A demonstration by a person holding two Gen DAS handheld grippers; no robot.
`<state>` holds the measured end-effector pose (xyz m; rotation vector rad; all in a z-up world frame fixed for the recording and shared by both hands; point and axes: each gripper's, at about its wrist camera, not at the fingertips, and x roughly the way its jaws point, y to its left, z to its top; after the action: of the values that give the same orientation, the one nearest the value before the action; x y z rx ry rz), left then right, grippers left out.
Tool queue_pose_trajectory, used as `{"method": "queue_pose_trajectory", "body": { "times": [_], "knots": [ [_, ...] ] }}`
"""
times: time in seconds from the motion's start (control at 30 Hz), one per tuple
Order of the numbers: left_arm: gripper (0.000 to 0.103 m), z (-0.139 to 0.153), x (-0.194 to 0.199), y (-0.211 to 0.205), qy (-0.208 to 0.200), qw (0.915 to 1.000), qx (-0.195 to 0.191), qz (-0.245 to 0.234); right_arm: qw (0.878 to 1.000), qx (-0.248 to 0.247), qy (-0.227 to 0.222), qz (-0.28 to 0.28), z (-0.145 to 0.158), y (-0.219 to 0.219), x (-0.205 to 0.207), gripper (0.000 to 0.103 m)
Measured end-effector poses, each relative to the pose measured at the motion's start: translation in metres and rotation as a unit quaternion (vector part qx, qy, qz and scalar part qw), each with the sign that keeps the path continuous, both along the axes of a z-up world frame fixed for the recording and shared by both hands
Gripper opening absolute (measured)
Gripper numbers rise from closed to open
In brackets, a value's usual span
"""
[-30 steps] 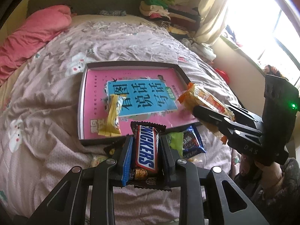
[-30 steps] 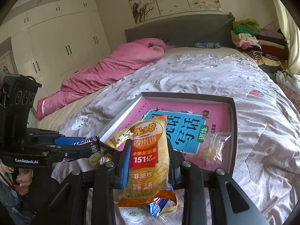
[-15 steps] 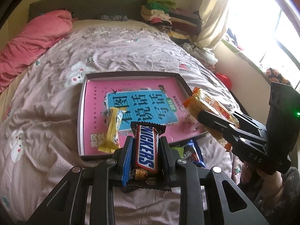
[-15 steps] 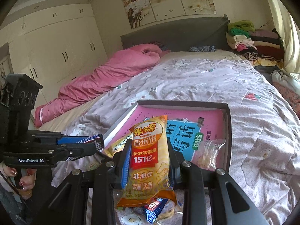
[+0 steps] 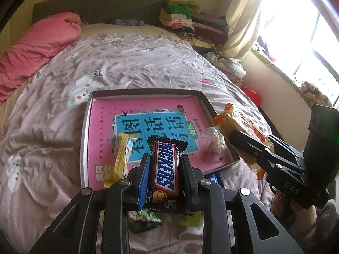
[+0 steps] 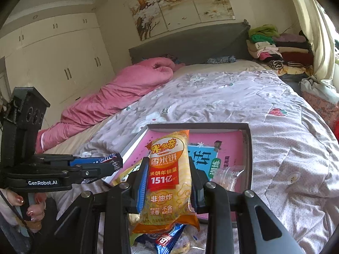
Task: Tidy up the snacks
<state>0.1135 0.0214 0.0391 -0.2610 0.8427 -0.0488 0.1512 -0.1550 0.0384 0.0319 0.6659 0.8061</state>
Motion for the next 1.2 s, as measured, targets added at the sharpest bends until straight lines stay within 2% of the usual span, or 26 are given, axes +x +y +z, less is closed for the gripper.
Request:
{"method": "queue_pose_trajectory", "body": {
  "times": [0.57, 1.2],
  "knots": [
    [0.029, -0.015, 0.032, 0.005, 0.008, 0.9999, -0.010, 0.007, 0.999, 0.020, 0.002, -0.041, 0.001, -0.014, 0.020, 0.033],
    [0.029, -0.042, 0.053, 0.005, 0.028, 0.9995, -0.005, 0.011, 0.997, 0.031, 0.033, -0.065, -0.014, -0.014, 0.045, 0.033]
  ]
}}
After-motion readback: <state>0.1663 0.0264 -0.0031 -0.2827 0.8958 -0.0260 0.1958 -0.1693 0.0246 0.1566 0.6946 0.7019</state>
